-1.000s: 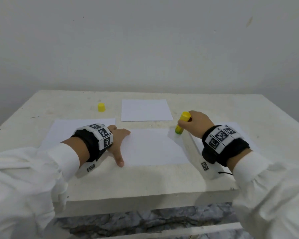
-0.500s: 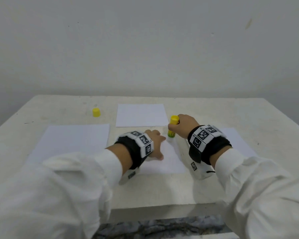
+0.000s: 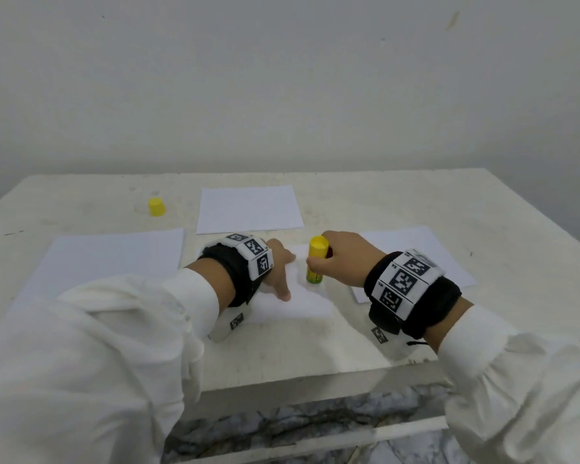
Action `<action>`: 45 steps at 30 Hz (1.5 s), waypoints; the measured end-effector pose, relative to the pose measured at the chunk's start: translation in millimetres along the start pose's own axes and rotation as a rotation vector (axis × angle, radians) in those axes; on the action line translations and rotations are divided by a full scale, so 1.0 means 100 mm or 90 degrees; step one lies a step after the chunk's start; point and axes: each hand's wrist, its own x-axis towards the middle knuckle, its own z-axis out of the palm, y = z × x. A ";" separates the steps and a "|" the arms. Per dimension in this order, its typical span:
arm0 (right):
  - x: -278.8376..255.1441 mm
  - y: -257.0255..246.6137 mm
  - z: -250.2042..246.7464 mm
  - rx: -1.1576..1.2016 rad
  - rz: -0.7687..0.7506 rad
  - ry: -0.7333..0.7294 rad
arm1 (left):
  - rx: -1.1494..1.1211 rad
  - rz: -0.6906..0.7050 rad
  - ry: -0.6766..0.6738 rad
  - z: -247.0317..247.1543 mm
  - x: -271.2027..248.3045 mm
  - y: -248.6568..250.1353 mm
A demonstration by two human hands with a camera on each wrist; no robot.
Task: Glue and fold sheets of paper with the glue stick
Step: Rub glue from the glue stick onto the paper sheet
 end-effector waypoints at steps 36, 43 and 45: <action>1.29 0.32 -0.19 0.048 0.291 0.079 | -0.129 0.036 0.054 0.12 -0.12 -0.13; 0.88 0.09 -0.36 -0.043 0.333 -0.048 | -0.219 0.071 0.133 0.19 -0.23 -0.17; 0.70 -0.10 -0.37 -0.008 0.285 -0.097 | -0.250 0.066 0.170 0.19 -0.31 -0.26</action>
